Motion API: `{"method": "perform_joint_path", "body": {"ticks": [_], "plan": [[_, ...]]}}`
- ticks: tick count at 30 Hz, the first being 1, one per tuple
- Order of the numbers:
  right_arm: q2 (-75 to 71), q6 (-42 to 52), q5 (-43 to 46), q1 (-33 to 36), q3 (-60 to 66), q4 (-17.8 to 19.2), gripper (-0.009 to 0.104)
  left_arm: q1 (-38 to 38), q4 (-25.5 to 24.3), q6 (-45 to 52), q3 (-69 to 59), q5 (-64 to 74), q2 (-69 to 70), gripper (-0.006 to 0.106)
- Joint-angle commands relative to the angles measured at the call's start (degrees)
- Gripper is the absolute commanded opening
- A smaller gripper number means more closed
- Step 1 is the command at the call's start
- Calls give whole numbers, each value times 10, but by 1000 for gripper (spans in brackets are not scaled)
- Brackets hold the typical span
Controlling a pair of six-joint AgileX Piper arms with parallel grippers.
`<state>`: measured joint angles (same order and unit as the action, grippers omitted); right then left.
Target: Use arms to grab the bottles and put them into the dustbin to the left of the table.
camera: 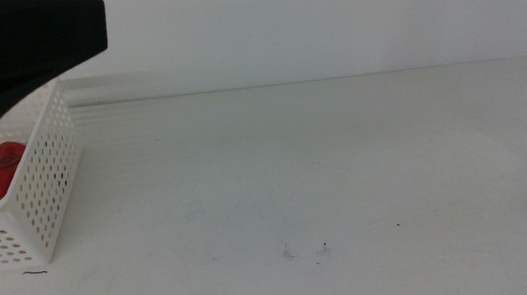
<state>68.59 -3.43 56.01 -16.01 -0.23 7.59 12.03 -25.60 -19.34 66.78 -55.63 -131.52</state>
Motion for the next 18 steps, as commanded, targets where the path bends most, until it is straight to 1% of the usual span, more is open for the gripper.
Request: {"method": "perform_joint_path", "body": {"ticks": [1,3,9,13,15,17,18], "plan": [[12,0,23,-6,2,-1,92,0,0,-6,22,-2,-13,94],[22,0,23,-6,2,-1,92,0,0,-6,22,-2,-13,94],[58,19,40,-6,2,-17,92,0,0,-6,22,-2,-13,94],[106,-6,45,-6,2,-28,92,0,0,-6,22,-2,-13,94],[134,15,81,-6,2,-29,92,0,0,-6,22,-2,-13,94],[158,34,136,-6,2,-31,91,0,0,-6,22,-2,-13,94],[166,40,140,-6,2,-38,91,0,0,-6,22,-2,-13,94]]}}
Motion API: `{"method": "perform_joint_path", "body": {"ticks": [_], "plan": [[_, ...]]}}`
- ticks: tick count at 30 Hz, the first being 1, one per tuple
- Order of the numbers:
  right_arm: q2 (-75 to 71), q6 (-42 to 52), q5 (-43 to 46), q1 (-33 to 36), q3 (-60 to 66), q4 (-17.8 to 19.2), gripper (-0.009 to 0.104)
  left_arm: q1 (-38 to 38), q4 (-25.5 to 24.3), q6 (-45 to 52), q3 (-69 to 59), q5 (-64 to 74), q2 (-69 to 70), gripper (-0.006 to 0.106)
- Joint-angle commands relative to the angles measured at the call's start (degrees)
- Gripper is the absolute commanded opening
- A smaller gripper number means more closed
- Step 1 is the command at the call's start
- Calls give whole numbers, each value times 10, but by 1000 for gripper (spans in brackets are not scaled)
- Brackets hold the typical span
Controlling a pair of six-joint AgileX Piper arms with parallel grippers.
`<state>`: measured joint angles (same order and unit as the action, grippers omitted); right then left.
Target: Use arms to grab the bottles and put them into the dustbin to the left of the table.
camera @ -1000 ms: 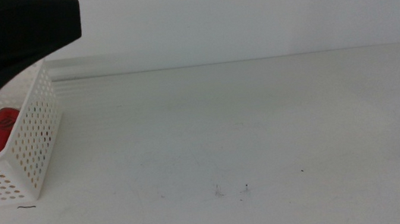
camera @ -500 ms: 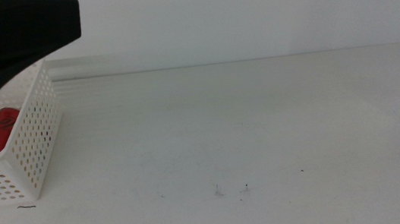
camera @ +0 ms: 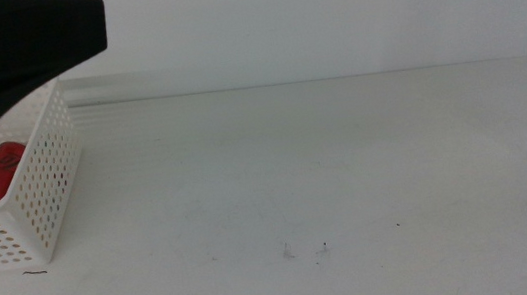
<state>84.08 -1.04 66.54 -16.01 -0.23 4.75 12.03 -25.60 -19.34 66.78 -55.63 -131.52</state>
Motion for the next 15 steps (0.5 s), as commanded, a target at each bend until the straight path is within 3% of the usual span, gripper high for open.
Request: {"method": "perform_joint_path", "body": {"ticks": [1,5,15], "plan": [[19,24,34,-6,2,-19,91,0,0,-6,22,-2,-13,94],[36,58,34,-6,2,-70,91,0,0,-6,22,-2,-13,94],[75,66,34,-6,-30,-58,91,0,0,-6,22,-2,-13,94]]}}
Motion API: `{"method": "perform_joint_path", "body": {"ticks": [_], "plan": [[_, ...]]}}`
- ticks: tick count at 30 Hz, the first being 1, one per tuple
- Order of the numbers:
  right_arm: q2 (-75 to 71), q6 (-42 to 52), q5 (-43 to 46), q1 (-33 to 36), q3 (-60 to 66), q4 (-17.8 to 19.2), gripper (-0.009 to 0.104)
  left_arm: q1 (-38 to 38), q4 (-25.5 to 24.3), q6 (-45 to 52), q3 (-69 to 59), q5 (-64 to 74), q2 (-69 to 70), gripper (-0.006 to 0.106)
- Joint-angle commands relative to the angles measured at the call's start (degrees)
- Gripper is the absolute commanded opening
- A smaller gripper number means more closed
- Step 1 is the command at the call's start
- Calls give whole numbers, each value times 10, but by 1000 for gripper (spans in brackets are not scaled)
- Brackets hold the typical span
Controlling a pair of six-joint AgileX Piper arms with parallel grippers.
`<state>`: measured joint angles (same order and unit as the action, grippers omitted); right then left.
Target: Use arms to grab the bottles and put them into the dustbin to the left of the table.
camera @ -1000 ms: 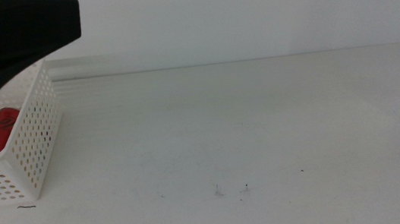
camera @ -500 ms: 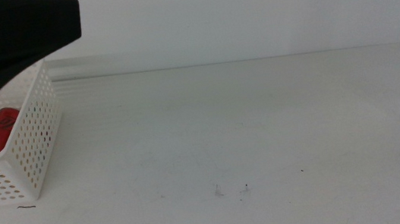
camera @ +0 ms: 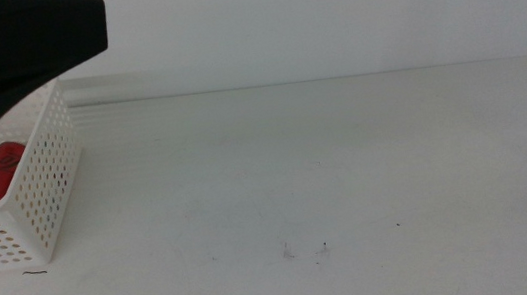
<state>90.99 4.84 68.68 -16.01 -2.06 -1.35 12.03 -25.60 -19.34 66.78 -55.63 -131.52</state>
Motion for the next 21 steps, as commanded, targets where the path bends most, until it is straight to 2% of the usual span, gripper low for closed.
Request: {"method": "perform_joint_path", "body": {"ticks": [1,12,21], "plan": [[13,8,13,-6,-23,3,91,0,0,-6,22,-2,-13,94],[95,5,13,-6,-113,-5,91,0,0,-6,22,-2,-13,94],[163,-18,13,-6,-185,14,91,0,0,-6,22,-2,-13,94]]}}
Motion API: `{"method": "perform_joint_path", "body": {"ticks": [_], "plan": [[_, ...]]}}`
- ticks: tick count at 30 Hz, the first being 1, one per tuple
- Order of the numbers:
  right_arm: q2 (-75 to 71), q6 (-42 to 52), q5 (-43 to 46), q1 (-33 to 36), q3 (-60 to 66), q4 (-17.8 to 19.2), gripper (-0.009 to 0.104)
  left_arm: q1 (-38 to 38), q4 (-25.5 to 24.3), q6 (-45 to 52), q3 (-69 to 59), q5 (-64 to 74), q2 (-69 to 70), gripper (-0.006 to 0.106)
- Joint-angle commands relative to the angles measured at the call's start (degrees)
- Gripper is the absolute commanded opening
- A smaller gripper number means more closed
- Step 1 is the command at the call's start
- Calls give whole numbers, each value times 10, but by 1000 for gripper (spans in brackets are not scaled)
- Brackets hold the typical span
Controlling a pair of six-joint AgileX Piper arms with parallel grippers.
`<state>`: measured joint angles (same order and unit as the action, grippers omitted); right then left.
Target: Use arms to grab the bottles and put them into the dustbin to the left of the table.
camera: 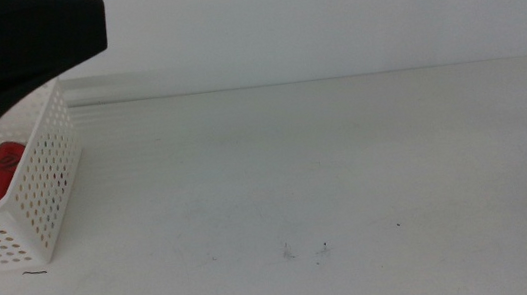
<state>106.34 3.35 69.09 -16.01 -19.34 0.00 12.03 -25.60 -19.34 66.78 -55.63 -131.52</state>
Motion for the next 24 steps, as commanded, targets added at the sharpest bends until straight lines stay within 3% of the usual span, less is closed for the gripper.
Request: {"method": "perform_joint_path", "body": {"ticks": [1,9,11,13,16,17,24], "plan": [[16,-3,9,-6,-19,0,91,0,0,-6,22,-2,-13,94],[51,-4,9,-6,-74,0,91,0,0,-6,22,-2,-13,94],[54,-6,9,-6,-81,10,86,0,0,-6,22,-2,-13,94],[54,-6,9,-6,-89,29,67,0,0,-6,22,-2,-13,94],[54,-4,9,6,-94,46,8,0,0,-6,22,-2,-13,94],[54,-3,9,11,-94,47,-1,0,0,-6,22,-2,-13,94],[12,-9,6,117,-156,63,-3,0,0,-6,22,-2,-13,94]]}}
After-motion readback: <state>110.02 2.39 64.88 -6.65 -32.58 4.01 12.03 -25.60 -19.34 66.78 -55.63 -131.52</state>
